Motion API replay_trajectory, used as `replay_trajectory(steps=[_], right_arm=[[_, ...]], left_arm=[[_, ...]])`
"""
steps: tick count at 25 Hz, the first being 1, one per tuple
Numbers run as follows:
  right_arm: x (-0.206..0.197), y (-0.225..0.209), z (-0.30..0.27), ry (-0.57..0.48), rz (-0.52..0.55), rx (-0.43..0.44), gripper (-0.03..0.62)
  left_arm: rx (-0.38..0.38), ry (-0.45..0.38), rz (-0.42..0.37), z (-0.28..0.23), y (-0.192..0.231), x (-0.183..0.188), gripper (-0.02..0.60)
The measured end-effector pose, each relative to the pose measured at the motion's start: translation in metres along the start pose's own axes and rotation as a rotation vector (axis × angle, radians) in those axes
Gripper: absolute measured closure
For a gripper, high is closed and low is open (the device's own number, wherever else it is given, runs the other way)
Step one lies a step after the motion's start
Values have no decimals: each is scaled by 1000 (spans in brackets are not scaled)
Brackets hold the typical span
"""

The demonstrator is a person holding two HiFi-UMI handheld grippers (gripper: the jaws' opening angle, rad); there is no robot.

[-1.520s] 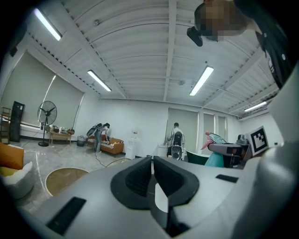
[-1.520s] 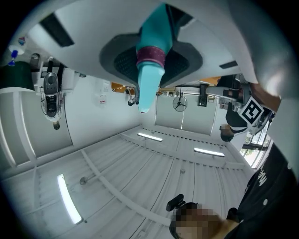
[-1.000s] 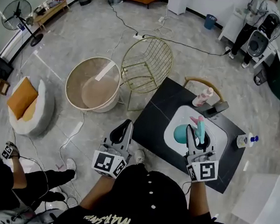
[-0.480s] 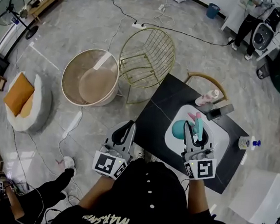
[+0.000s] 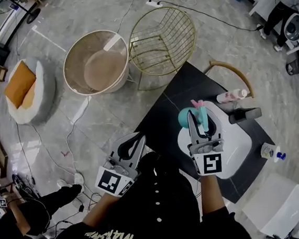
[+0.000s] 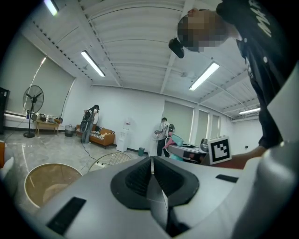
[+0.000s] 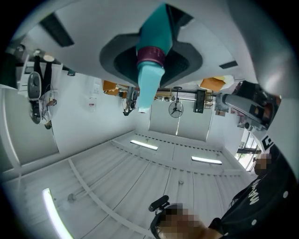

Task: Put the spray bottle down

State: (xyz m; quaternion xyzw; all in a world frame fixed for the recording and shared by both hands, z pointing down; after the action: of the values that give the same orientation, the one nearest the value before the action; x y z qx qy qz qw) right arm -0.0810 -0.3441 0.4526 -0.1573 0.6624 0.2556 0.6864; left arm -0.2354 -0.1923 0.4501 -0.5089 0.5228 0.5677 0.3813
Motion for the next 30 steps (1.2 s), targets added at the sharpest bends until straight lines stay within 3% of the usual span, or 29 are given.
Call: replay_trajectory(steps=[13, 17, 30], right_arm=[[-107, 16, -51, 66, -42, 116, 476], [-121, 21, -55, 61, -38, 144, 476], [-145, 32, -53, 35, -41, 177, 473]], left_arm=[[15, 124, 86, 5, -14, -64, 555], [29, 188, 113, 12, -18, -79, 555], [48, 224, 146, 25, -24, -107, 555]])
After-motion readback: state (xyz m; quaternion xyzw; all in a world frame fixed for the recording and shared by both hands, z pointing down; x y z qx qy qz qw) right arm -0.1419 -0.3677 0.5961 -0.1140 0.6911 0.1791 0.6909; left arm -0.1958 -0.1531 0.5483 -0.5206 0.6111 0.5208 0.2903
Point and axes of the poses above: the fingertips, and each gripper's own axes: z backward along the fingers, y to its left, x out of its top, the point moved 5 cm from there along z, backward along the fingers, and after that the axes turned 5 degrees about -y, right-handed, at the moved point
